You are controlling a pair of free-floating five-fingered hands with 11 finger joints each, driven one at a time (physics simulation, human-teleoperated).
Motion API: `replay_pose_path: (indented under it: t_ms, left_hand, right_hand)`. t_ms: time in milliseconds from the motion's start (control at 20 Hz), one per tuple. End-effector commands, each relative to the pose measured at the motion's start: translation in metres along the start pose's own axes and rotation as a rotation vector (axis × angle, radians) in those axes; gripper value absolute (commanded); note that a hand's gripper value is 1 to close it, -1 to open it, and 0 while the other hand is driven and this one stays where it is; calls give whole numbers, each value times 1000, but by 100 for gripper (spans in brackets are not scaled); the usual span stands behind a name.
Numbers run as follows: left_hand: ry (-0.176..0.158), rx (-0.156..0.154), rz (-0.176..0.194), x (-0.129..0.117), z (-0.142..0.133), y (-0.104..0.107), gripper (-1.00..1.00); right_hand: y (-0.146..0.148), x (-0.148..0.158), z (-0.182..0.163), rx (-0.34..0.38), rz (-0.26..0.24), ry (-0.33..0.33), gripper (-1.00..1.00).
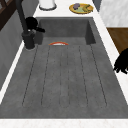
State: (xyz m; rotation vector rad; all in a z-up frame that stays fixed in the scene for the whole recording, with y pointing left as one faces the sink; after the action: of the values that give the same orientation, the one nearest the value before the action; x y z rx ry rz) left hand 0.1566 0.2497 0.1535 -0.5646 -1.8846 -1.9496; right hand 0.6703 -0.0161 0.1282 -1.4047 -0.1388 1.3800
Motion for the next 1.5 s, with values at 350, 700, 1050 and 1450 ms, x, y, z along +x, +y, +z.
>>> replay_pose_path:
  t_ms: [350, 700, 1050, 1450]
  left_hand:
    - [0, 0, 0, 0, 0, 0, 0]
    - [0, 0, 0, 0, 0, 0, 0]
    - [0, 0, 0, 0, 0, 0, 0]
    - [0, 0, 0, 0, 0, 0, 0]
  right_hand:
    - [-36, 13, 11, 137, 39, 89, -100]
    - [-17, -2, 1, 129, 149, 72, -100]
    - [-34, -9, -6, 207, 53, -38, -100]
    - [-42, -29, -3, 240, -4, -106, -100]
